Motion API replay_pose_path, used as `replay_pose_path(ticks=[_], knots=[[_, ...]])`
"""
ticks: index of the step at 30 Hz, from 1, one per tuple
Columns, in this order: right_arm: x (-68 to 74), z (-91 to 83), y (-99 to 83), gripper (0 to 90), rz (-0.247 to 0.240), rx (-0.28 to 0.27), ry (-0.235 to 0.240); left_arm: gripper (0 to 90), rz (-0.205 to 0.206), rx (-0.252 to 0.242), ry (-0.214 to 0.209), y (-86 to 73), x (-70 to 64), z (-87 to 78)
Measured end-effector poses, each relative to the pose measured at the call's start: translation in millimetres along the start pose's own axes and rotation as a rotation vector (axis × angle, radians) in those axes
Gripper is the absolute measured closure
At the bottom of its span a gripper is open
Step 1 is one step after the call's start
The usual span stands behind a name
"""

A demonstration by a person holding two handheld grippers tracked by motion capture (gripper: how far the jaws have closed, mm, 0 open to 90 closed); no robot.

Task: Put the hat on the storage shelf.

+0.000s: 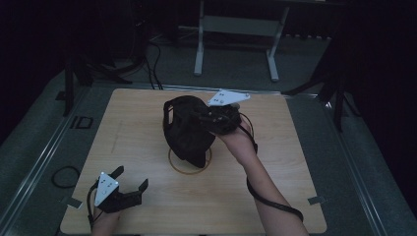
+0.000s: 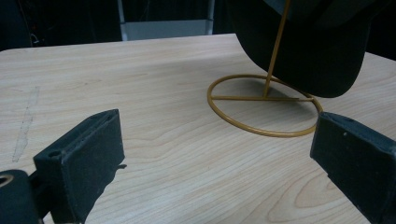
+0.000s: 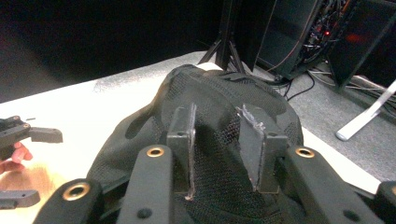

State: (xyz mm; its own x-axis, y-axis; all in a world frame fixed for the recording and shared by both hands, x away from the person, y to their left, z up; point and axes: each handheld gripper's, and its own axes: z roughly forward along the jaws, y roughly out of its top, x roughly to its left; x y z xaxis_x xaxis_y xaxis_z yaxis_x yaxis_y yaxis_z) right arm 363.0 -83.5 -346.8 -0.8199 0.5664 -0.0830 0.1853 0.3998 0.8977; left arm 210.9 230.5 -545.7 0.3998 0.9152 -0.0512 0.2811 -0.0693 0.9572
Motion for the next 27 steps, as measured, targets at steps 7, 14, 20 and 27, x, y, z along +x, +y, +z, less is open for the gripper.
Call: replay_pose_path(ticks=[7, 14, 20, 27], knots=[[-1.8, -4.7, -4.1, 57.6, 0.002, -0.003, 0.002, 3.3, -0.002, 0.002, -0.006, -0.2, -0.3, 0.8], [-5.0, -9.8, -8.9, 48.9, 0.020, -0.008, -0.006, 3.3, -0.001, 0.002, -0.008, -0.2, -0.5, 1.0], [-9.6, -14.0, -14.8, 41.1, 0.031, -0.002, -0.006, 3.3, -0.006, 0.002, -0.009, -0.5, -0.6, 1.6], [-12.6, -18.6, -20.3, 31.0, 0.028, 0.001, 0.006, 3.3, -0.012, 0.000, -0.007, -0.7, -0.1, 1.5]])
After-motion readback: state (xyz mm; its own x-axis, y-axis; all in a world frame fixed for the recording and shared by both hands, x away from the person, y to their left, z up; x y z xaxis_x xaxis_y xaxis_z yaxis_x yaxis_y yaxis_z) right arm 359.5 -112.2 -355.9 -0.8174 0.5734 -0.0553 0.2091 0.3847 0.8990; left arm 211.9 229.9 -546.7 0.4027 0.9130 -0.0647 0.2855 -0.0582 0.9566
